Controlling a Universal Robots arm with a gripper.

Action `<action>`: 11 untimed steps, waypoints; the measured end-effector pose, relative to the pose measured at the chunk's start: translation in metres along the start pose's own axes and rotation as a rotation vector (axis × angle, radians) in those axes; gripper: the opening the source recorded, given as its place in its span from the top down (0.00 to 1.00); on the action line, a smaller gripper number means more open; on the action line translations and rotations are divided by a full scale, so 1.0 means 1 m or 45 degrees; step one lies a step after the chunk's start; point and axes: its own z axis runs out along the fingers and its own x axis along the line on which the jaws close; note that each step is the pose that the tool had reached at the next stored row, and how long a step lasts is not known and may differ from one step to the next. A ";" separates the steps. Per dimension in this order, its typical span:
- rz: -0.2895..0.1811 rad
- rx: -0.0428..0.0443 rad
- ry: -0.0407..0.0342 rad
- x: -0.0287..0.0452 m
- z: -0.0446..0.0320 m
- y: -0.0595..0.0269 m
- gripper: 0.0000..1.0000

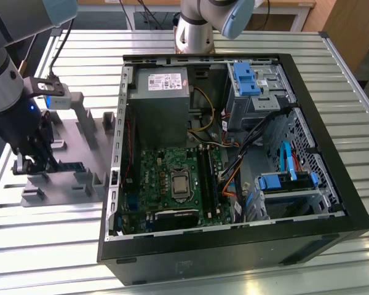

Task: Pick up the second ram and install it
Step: 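Pick up the second ram and move it above second insertion slot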

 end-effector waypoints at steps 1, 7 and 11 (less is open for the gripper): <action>0.000 0.000 -0.0001 0.0000 -0.0003 0.0000 0.86; 0.000 0.000 0.0000 0.0000 -0.0026 0.0000 0.86; 0.000 0.000 0.0000 0.0001 -0.0041 -0.0001 0.86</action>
